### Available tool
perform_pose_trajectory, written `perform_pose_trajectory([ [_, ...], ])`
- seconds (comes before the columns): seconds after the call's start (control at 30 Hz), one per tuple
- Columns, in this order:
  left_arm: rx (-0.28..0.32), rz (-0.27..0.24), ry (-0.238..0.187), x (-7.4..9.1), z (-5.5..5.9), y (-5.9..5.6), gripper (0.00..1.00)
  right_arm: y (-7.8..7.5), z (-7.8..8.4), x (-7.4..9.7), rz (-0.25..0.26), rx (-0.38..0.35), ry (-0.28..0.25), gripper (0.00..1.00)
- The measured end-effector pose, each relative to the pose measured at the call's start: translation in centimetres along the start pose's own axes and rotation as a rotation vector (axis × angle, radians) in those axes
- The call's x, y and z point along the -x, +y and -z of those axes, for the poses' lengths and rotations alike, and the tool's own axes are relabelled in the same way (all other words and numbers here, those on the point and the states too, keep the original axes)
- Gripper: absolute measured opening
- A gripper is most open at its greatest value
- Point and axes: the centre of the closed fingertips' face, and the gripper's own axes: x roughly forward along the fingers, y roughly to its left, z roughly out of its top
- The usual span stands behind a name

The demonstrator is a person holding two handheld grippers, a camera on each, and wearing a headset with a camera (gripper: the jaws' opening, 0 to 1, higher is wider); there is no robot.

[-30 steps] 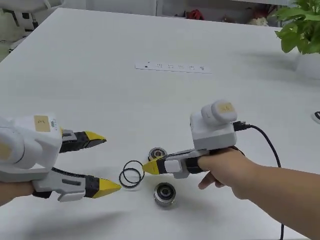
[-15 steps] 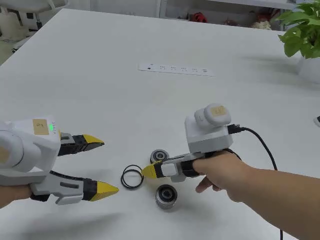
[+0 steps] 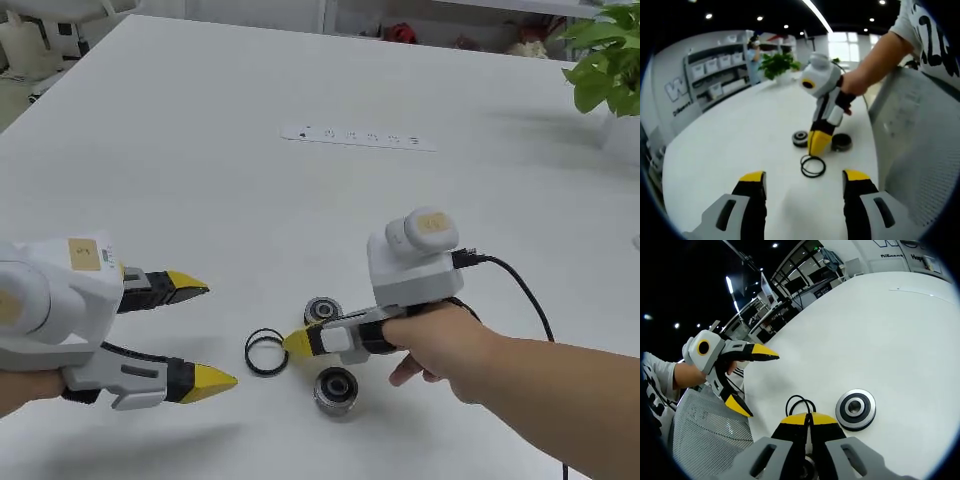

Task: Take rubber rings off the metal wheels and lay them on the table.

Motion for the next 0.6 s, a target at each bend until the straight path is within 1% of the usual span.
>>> perform_pose_trajectory([
  [0.13, 0.002, 0.001, 0.004, -0.05, 0.12, 0.01, 0.62, 0.15, -0.04, -0.02, -0.008, 0.006, -0.001, 0.0],
  [0.37, 0.004, 0.006, 0.01, -0.23, 0.29, -0.16, 0.62, 0.23, 0.25, 0.03, -0.007, 0.019, 0.009, 0.02],
  [0.6, 0.006, 0.013, 0.016, -0.35, 0.4, -0.37, 0.62, 0.52, -0.03, 0.26, -0.016, 0.025, -0.004, 0.04],
])
